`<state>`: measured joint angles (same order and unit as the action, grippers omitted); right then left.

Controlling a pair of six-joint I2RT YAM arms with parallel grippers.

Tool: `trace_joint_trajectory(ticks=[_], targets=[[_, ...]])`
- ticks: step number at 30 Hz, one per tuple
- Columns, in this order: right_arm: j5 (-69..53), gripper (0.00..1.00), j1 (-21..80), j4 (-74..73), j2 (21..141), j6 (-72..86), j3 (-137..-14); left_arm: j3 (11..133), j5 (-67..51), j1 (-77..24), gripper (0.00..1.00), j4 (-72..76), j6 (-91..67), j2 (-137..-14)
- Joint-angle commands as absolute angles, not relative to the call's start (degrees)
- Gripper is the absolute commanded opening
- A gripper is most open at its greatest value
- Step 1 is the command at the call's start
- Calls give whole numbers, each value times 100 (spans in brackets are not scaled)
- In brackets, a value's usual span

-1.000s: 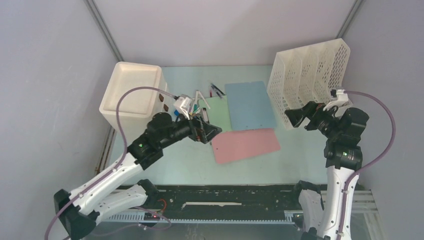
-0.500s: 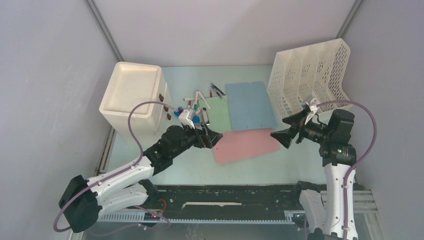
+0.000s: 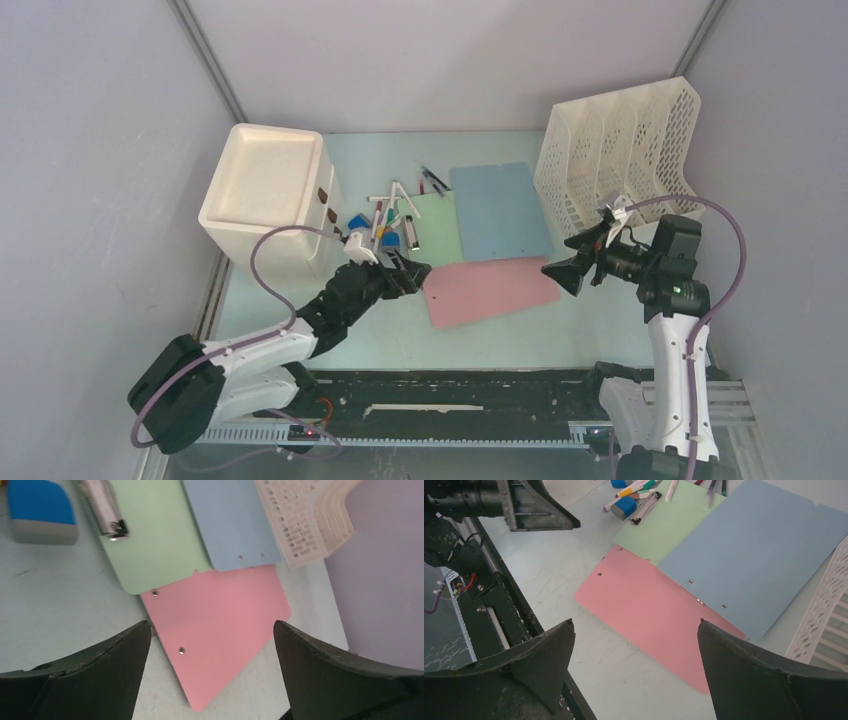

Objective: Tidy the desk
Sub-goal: Pick up the folder from the center of the board.

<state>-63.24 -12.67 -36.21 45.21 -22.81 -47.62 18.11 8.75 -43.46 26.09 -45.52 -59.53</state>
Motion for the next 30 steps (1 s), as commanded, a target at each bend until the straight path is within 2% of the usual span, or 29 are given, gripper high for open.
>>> trace_joint_trajectory(ticks=[1,3,11,20,30], targets=[[-6278,100,-1274,-3684,4541,-2434,-4781,1711,910,-3865,99,3348,-5425,-6347],[-6263,100,-1268,-3679,4552,-2434,-4781,1659,780,-3705,96,3583,-5669,-6581],[-6249,100,-1342,-3708,4535,-2447,-4776,1764,512,-3449,95,4414,-6124,-7792],[-6256,100,-1383,-3687,4547,-2446,-4754,1587,143,-3228,77,6173,-6805,-9282],[-6272,100,-1468,-3681,4600,-2435,-4748,1688,494,-3183,65,6423,-6776,-10093]])
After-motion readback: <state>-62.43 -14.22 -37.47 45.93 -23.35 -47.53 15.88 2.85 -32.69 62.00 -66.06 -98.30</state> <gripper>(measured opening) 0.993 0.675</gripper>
